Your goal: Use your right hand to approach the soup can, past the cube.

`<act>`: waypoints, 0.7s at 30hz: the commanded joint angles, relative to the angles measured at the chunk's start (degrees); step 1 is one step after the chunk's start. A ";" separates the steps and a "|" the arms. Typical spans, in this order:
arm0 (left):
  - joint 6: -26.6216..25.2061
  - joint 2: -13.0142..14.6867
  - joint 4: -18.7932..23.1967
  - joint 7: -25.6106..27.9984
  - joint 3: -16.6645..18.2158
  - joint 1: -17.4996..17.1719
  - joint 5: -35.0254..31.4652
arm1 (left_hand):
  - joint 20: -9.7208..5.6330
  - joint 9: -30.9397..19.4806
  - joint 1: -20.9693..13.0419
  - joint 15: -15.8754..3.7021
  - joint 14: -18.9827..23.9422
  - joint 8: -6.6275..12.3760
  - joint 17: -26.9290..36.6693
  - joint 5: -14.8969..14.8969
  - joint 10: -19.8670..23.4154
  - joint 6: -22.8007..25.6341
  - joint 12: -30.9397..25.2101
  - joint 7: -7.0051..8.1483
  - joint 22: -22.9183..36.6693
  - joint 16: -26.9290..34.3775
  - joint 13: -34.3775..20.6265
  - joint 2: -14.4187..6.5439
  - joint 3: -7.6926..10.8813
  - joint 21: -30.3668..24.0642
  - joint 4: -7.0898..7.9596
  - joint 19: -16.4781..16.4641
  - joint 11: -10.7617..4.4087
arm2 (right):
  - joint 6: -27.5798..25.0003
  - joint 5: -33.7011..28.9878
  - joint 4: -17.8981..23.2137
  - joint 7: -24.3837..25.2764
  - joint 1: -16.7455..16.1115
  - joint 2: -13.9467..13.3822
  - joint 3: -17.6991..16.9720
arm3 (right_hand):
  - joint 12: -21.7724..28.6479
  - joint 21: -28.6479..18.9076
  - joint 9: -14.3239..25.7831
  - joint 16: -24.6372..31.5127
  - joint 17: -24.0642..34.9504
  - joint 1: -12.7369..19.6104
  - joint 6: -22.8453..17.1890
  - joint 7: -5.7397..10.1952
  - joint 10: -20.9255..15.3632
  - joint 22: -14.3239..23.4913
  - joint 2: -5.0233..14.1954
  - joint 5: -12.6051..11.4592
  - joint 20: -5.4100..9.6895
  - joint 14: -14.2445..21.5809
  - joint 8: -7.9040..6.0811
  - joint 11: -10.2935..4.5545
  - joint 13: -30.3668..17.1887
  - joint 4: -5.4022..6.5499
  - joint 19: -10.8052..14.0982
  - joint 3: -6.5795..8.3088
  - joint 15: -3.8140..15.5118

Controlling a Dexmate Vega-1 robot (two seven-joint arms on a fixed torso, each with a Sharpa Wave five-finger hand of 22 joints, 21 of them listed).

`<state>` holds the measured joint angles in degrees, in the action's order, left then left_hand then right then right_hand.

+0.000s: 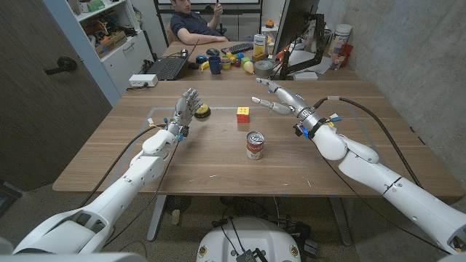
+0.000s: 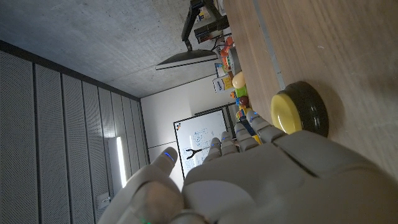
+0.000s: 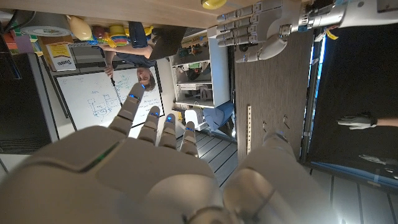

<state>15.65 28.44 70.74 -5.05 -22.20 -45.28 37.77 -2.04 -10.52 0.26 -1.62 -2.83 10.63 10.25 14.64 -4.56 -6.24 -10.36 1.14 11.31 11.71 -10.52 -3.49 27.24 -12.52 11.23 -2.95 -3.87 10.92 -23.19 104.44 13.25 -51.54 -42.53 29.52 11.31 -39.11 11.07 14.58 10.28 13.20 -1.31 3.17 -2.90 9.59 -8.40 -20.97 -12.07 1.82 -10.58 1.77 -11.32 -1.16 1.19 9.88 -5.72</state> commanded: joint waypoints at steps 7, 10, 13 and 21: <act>-0.35 0.15 0.78 0.57 -0.05 -0.43 -0.07 | -0.08 -0.13 -0.11 0.32 -0.37 0.33 0.30 0.42 -0.51 -0.19 -0.30 -0.01 0.22 0.39 -0.20 -6.83 -0.14 -0.27 -0.09 -0.59 0.10 | -8.36 -7.74 4.63 -5.38 0.23 -3.22 3.32 | -0.22 1.38 0.29 -0.88 0.12 1.68 2.48 1.38 1.60 0.20 0.08 -0.39 -0.39 -0.69 0.04 -0.34 -0.34 -0.58 0.70 -0.89 -0.22; -0.42 0.15 0.84 0.59 -0.06 -0.48 -0.05 | -0.08 -0.13 -0.11 0.31 -0.38 0.33 0.30 0.44 -0.49 -0.18 -0.31 -0.07 0.22 0.39 -0.20 -6.84 -0.18 -0.27 -0.08 -0.59 0.10 | -9.11 -8.95 5.23 -5.87 0.19 -3.75 3.77 | -0.16 1.66 0.30 -1.02 0.12 2.02 2.30 2.18 1.68 0.20 0.19 -0.44 -0.38 -0.76 -0.19 -0.61 -0.34 -0.73 0.79 -0.97 -0.15; -0.49 0.17 0.88 0.59 -0.07 -0.58 0.01 | -0.06 -0.13 -0.11 0.33 -0.40 0.32 0.30 0.45 -0.52 -0.20 -0.30 -0.12 0.23 0.38 -0.20 -6.84 -0.20 -0.27 -0.08 -0.57 0.09 | -9.63 -10.08 5.81 -6.50 0.15 -4.29 4.27 | -0.08 2.01 0.30 -1.16 0.13 2.49 1.84 2.86 1.71 0.21 0.34 -0.51 -0.38 -0.76 -0.51 -1.01 -0.35 -0.93 0.94 -1.06 -0.10; -0.40 0.24 0.94 0.58 0.02 -0.81 0.09 | -0.07 -0.13 -0.11 0.36 -0.40 0.34 0.30 0.49 -0.54 -0.16 -0.30 -0.10 0.23 0.39 -0.20 -6.85 -0.27 -0.25 -0.08 -0.53 0.12 | -11.31 -14.29 7.32 -9.76 0.79 -5.28 6.36 | 0.17 2.85 0.30 -1.35 0.13 3.80 0.89 4.57 1.40 0.23 0.89 -0.79 -0.37 -0.54 -1.04 -1.88 -0.35 -1.43 1.42 -1.16 0.41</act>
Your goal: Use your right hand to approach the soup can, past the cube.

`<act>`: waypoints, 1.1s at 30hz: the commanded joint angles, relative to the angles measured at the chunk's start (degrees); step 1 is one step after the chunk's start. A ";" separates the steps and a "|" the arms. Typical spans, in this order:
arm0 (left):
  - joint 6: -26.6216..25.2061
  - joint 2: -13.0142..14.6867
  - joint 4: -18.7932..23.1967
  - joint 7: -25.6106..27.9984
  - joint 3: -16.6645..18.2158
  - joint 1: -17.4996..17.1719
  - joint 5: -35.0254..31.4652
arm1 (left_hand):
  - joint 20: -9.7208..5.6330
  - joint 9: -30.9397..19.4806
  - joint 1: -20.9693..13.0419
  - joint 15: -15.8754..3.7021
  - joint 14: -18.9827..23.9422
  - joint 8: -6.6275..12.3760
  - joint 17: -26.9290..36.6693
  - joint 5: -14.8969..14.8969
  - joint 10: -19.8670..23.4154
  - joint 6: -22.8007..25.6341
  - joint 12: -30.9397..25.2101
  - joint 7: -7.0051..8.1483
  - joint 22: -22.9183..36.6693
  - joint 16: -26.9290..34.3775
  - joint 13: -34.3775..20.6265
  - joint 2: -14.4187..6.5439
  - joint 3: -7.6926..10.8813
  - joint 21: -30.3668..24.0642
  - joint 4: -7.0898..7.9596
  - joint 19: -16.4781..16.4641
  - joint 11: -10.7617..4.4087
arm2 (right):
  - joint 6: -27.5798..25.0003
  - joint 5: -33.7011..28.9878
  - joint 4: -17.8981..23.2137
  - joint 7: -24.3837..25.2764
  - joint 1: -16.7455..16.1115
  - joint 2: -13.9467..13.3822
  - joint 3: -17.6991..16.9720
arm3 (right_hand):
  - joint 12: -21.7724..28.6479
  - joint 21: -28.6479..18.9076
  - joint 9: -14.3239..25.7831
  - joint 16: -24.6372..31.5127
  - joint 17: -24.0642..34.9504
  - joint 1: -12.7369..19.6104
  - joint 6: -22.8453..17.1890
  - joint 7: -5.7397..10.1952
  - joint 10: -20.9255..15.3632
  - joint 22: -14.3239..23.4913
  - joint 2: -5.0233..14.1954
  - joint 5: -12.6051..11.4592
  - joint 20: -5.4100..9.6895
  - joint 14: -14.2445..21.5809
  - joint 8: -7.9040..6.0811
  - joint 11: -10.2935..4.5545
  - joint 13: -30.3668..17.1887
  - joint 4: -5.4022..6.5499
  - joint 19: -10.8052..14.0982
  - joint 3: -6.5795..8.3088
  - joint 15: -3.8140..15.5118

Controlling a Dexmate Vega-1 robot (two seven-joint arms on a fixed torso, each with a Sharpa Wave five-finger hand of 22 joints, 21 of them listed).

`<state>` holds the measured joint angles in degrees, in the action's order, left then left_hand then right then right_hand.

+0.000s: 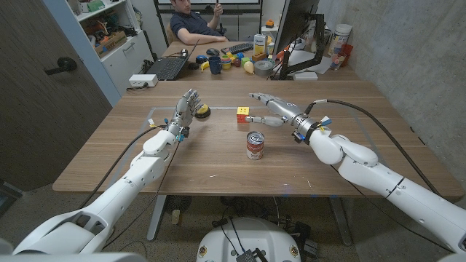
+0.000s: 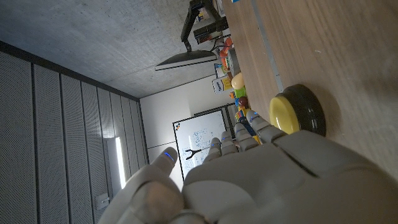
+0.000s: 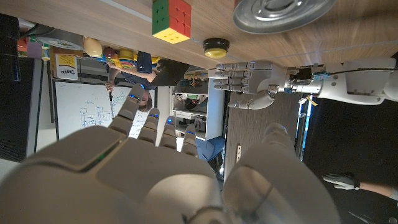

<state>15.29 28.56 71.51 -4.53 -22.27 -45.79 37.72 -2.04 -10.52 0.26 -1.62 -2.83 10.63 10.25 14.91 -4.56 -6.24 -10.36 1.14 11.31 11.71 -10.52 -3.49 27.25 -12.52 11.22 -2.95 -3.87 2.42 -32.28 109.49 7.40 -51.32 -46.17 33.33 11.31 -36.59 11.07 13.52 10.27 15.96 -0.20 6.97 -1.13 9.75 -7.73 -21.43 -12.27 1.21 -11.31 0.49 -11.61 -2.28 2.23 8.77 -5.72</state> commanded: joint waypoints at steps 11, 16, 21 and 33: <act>-0.16 0.28 0.35 -0.28 0.37 -0.67 0.74 | -0.04 -0.13 -0.11 0.43 -0.44 0.32 0.30 0.27 -0.57 -0.22 -0.30 -0.18 0.23 0.37 -0.21 -6.85 -0.38 -0.22 -0.08 -0.47 0.25 | -3.46 -8.55 3.90 -10.09 2.66 -1.57 5.13 | 0.46 0.91 0.30 -0.30 0.12 2.29 -0.51 1.74 -1.11 0.07 0.67 -0.59 -0.14 0.51 -0.50 -1.03 -0.06 -0.81 0.89 -0.01 0.81; -0.14 0.11 0.37 -0.72 0.78 -1.02 1.72 | -0.05 -0.13 -0.10 0.45 -0.42 0.31 0.30 0.29 -0.56 -0.26 -0.30 -0.15 0.23 0.38 -0.21 -6.85 -0.43 -0.23 -0.07 -0.48 0.19 | -4.35 -10.18 4.75 -11.92 2.85 -1.48 5.67 | 0.45 1.25 0.30 -0.16 0.09 3.23 -0.44 1.80 -1.20 0.07 0.92 -0.77 -0.10 1.15 -0.51 -1.49 -0.05 -1.20 1.45 0.00 1.27; -0.14 0.27 0.45 -0.76 0.88 -1.23 1.81 | -0.05 -0.13 -0.10 0.40 -0.44 0.32 0.30 0.31 -0.54 -0.24 -0.31 -0.20 0.23 0.38 -0.21 -6.85 -0.48 -0.23 -0.07 -0.48 0.21 | -4.74 -11.53 5.60 -12.84 2.77 -1.65 5.83 | 0.74 1.51 0.29 0.00 0.02 5.07 -1.48 1.90 -2.43 0.12 1.35 -1.13 0.04 2.39 -0.95 -1.58 -0.02 -1.93 3.72 -0.07 1.97; -0.16 0.40 0.44 -1.04 0.96 -1.46 2.02 | -0.01 -0.13 -0.09 0.46 -0.40 0.33 0.30 0.36 -0.53 -0.21 -0.32 -0.18 0.23 0.40 -0.21 -6.86 -0.58 -0.22 -0.07 -0.47 0.24 | -4.39 -12.92 5.72 -18.78 4.11 -1.17 7.68 | 0.92 1.68 0.28 0.24 -0.05 6.25 -2.33 1.79 -3.59 0.10 1.50 -1.35 0.11 3.93 -1.13 -1.74 0.01 -2.37 6.32 -0.47 2.58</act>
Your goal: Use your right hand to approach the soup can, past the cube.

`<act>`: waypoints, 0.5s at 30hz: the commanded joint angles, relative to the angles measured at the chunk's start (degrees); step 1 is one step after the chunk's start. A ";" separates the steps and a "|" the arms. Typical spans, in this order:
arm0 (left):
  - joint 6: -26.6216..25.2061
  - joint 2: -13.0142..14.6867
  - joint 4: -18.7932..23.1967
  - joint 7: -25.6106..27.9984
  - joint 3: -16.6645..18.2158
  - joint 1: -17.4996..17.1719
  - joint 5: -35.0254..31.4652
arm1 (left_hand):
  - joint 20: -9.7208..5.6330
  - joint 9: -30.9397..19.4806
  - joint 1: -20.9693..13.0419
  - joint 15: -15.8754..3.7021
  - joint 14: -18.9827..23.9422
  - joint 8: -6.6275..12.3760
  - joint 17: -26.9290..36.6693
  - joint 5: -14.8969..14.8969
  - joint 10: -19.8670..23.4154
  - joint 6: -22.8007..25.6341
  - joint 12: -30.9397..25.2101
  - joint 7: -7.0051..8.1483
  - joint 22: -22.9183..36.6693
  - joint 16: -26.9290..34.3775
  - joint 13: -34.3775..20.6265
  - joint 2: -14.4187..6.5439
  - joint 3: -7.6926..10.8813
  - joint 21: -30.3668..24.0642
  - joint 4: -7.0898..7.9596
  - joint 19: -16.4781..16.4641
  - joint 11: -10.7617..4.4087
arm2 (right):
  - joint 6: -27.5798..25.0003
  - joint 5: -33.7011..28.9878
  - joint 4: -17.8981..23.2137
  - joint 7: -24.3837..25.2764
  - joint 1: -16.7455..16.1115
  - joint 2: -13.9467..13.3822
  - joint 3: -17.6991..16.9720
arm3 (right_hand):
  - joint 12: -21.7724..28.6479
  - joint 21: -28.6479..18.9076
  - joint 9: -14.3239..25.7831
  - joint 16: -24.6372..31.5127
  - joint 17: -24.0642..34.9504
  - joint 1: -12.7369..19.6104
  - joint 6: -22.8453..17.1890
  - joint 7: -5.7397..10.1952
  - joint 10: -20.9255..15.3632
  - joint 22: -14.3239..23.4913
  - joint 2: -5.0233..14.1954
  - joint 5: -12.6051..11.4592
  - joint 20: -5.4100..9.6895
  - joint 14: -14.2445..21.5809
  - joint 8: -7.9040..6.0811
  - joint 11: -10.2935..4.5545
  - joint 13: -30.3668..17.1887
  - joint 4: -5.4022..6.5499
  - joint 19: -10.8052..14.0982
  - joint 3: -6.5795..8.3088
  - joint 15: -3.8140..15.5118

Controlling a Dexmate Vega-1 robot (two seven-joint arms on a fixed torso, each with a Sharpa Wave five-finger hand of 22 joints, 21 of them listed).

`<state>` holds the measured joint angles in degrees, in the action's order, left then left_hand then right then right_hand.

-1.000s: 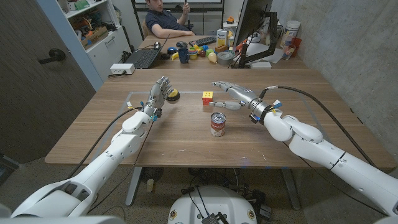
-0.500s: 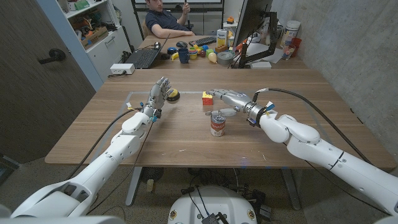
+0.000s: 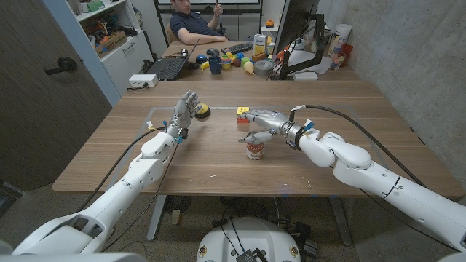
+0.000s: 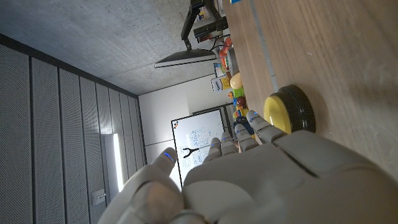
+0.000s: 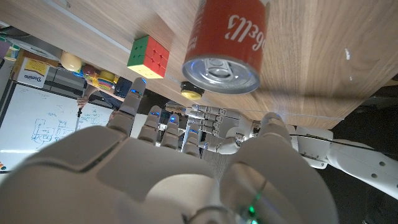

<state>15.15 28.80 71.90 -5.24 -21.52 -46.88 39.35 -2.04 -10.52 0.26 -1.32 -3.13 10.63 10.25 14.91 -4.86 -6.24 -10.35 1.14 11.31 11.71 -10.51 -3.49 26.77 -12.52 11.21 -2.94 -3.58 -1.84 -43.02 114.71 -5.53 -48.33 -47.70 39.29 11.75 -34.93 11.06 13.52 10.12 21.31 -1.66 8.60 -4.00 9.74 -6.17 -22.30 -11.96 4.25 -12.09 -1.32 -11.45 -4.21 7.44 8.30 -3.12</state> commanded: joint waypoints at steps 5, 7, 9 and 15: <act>0.06 0.24 0.16 -0.34 0.25 -0.51 0.40 | -0.02 -0.13 -0.09 0.10 -0.10 0.35 0.31 0.37 -0.22 -0.18 -0.32 -0.23 0.23 0.40 -0.21 -6.86 -0.14 -0.23 -0.05 -0.50 -0.01 | -0.41 -3.56 0.85 -9.13 1.68 0.37 2.79 | 0.47 0.03 0.28 0.41 0.07 1.41 -1.48 0.63 -1.11 0.12 0.03 -0.58 -0.15 1.87 -0.49 -0.02 -0.13 -0.60 2.63 -0.24 0.36; 0.10 0.28 0.18 -0.44 0.25 -0.53 0.41 | -0.03 -0.13 -0.09 0.05 -0.11 0.34 0.31 0.38 -0.22 -0.19 -0.32 -0.22 0.23 0.40 -0.21 -6.87 -0.16 -0.23 -0.05 -0.48 -0.03 | -0.51 -4.28 0.97 -10.15 1.86 0.36 3.15 | 0.46 0.03 0.27 0.42 0.06 1.60 -1.73 0.97 -1.21 0.12 0.08 -0.62 -0.14 2.11 -0.55 -0.06 -0.13 -0.66 3.18 -0.30 0.42; 0.00 0.33 0.27 -0.35 0.25 -0.57 0.38 | -0.06 -0.13 -0.09 0.06 -0.12 0.34 0.31 0.39 -0.25 -0.20 -0.31 -0.23 0.23 0.39 -0.21 -6.87 -0.17 -0.23 -0.05 -0.50 0.00 | -0.78 -5.09 1.23 -10.93 1.95 0.36 3.36 | 0.40 0.05 0.27 0.32 0.04 2.03 -2.52 1.65 -1.31 0.11 0.21 -0.71 -0.15 2.18 -0.79 -0.25 -0.11 -0.80 4.03 -0.36 0.42; -0.15 0.34 0.32 -0.47 0.19 -0.60 0.47 | 0.01 -0.13 -0.10 0.13 -0.10 0.33 0.30 0.42 -0.24 -0.23 -0.31 -0.25 0.23 0.40 -0.21 -6.89 -0.21 -0.23 -0.05 -0.49 0.01 | -1.23 -5.88 1.17 -10.52 1.74 0.90 3.09 | 0.20 0.29 0.26 0.07 0.01 3.76 -3.31 2.70 -1.47 0.05 0.83 -1.08 -0.23 2.49 -0.87 -1.19 -0.08 -1.36 6.24 -0.33 0.73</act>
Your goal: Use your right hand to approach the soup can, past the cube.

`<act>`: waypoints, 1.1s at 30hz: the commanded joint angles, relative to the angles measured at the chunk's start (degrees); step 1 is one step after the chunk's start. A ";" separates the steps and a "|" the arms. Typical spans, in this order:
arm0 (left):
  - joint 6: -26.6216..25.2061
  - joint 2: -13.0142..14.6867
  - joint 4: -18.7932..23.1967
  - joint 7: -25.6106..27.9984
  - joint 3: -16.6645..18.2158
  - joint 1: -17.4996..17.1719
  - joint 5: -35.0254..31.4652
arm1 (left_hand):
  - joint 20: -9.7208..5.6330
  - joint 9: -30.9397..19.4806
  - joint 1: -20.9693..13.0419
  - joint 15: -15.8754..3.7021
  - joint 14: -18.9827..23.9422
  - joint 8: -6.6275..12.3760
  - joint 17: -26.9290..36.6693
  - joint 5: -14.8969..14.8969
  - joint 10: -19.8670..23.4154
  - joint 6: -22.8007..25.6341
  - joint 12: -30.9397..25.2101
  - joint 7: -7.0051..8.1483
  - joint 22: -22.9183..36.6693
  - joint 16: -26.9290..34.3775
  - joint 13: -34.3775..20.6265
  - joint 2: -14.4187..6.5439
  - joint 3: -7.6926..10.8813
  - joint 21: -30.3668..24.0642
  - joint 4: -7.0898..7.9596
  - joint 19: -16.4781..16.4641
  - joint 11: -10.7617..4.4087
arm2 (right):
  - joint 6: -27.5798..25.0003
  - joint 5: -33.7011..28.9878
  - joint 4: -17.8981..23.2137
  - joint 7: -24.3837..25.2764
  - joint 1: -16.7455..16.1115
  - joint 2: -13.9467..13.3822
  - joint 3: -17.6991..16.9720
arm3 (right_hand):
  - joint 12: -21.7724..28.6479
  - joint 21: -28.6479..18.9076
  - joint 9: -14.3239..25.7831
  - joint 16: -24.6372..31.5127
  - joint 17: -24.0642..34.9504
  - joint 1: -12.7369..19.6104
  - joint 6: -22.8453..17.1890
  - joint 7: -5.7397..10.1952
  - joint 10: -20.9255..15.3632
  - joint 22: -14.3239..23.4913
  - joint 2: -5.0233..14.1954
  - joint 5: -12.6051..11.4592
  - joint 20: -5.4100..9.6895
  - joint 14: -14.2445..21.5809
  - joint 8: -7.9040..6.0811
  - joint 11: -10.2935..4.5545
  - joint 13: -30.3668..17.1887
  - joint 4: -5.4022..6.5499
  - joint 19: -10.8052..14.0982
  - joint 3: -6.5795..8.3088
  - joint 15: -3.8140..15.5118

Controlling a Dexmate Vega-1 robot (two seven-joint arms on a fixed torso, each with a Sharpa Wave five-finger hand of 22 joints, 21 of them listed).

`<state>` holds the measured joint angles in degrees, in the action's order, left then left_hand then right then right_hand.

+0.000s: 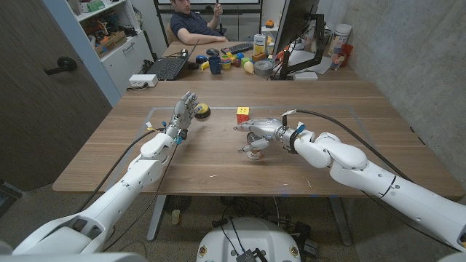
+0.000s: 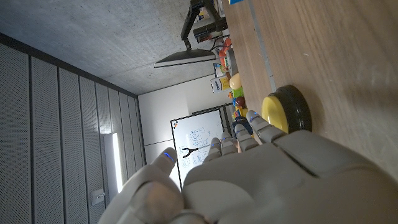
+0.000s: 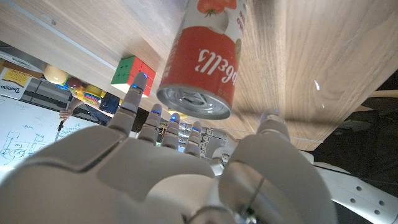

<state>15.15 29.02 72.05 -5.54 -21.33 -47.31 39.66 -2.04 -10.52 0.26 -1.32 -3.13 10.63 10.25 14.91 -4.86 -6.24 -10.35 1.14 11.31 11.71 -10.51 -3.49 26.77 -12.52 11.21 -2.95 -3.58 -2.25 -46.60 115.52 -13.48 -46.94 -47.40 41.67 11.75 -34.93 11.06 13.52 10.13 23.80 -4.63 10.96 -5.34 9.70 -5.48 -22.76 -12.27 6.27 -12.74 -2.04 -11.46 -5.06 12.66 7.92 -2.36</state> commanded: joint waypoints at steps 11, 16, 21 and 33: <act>-0.24 0.26 0.65 0.06 -0.02 -0.43 0.06 | -0.01 -0.14 -0.11 0.11 -0.09 0.33 0.30 0.46 -0.23 -0.22 -0.32 -0.20 0.23 0.41 -0.21 -6.89 -0.28 -0.23 -0.06 -0.50 0.01 | -0.60 -2.25 -0.25 -0.43 -0.24 1.00 0.14 | -0.07 0.76 0.28 -0.13 -0.01 2.50 -0.56 0.69 0.07 0.03 0.48 -0.86 -0.03 0.73 -0.09 -1.19 -0.06 -0.86 2.49 -0.12 0.23; -0.39 0.38 1.00 0.29 -0.08 -0.56 -0.09 | -0.01 -0.14 -0.11 0.13 -0.11 0.31 0.30 0.47 -0.24 -0.26 -0.32 -0.21 0.23 0.40 -0.21 -6.89 -0.32 -0.24 -0.06 -0.51 -0.05 | -0.52 -1.66 -0.27 0.08 -0.64 0.91 -0.17 | -0.04 0.95 0.30 -0.13 -0.01 2.99 -1.02 0.61 -0.19 0.02 0.69 -0.95 -0.04 1.04 -0.20 -1.31 -0.06 -0.99 3.02 -0.14 0.39; -0.39 0.39 1.24 0.32 -0.11 -0.58 -0.12 | -0.03 -0.14 -0.11 0.09 -0.11 0.34 0.30 0.49 -0.22 -0.20 -0.32 -0.20 0.23 0.40 -0.21 -6.88 -0.35 -0.24 -0.06 -0.54 -0.04 | -0.53 -1.24 -0.09 0.33 -1.00 0.64 -0.44 | -0.05 1.11 0.32 -0.19 -0.02 3.28 -1.06 0.48 -0.30 0.01 0.77 -1.02 -0.04 1.13 -0.15 -1.24 -0.06 -1.05 3.45 -0.23 0.44; -0.45 0.50 1.81 0.62 -0.16 -0.82 -0.27 | -0.02 -0.14 -0.11 0.09 -0.14 0.33 0.30 0.52 -0.27 -0.23 -0.31 -0.14 0.23 0.39 -0.21 -6.87 -0.43 -0.24 -0.06 -0.52 -0.04 | -0.53 -0.97 0.30 0.81 -1.50 0.34 -0.81 | -0.03 1.48 0.35 -0.28 -0.03 3.83 -1.53 0.35 -0.65 0.00 0.95 -1.17 -0.07 1.41 -0.18 -1.15 -0.06 -1.13 4.26 -0.42 0.49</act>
<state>14.79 29.34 73.20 -5.23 -21.41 -47.87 39.57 -2.04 -10.52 0.26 -1.32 -3.13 10.63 10.25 14.91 -4.86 -6.24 -10.36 1.14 11.31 11.71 -10.51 -3.49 26.54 -12.52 10.97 -2.94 -3.59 -2.81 -48.04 115.47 -13.27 -47.99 -46.80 41.25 11.75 -33.68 11.33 13.53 10.14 26.88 -5.59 11.22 -5.41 9.61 -4.65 -23.53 -12.38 7.29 -12.73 -3.18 -11.47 -5.87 16.45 7.46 -1.93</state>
